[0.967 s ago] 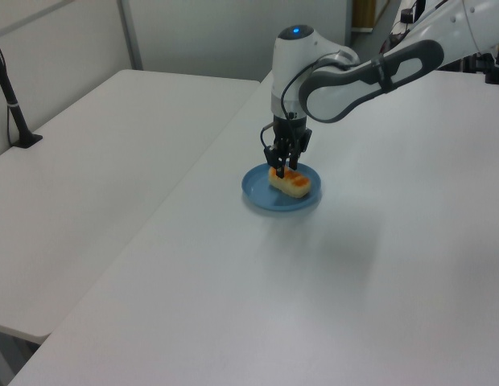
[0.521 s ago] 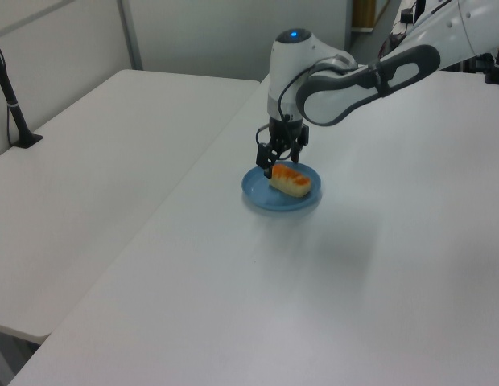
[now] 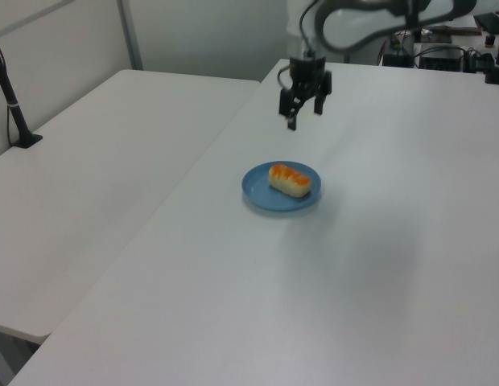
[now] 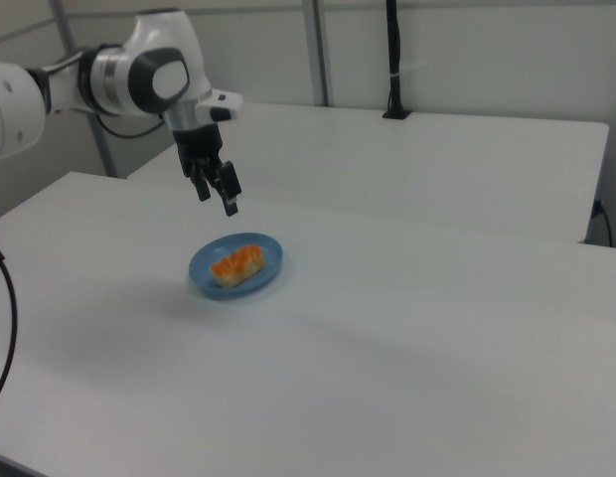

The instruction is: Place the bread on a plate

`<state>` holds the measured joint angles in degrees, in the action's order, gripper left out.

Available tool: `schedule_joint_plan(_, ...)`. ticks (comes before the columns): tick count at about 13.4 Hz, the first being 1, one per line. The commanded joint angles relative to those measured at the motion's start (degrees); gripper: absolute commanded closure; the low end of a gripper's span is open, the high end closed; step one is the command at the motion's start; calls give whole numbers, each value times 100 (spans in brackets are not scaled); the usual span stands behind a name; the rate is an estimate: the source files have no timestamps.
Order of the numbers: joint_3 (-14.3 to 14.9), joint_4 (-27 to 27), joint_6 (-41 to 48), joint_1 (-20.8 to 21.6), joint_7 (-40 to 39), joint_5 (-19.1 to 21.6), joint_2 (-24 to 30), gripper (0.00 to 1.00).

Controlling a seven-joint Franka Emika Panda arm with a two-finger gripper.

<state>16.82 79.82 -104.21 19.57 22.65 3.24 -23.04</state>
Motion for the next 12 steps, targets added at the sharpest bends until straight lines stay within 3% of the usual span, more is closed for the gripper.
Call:
schedule_joint_plan(1,-65,253,751,-497,-1251,89,782,0)
schedule_joint_plan(5,-56,385,779,-867,-1991,18,976,0)
schedule_joint_plan(8,-74,385,753,-938,-2010,-52,994,0)
schedule_joint_plan(12,-652,473,761,-1297,-1966,-342,1064,0)
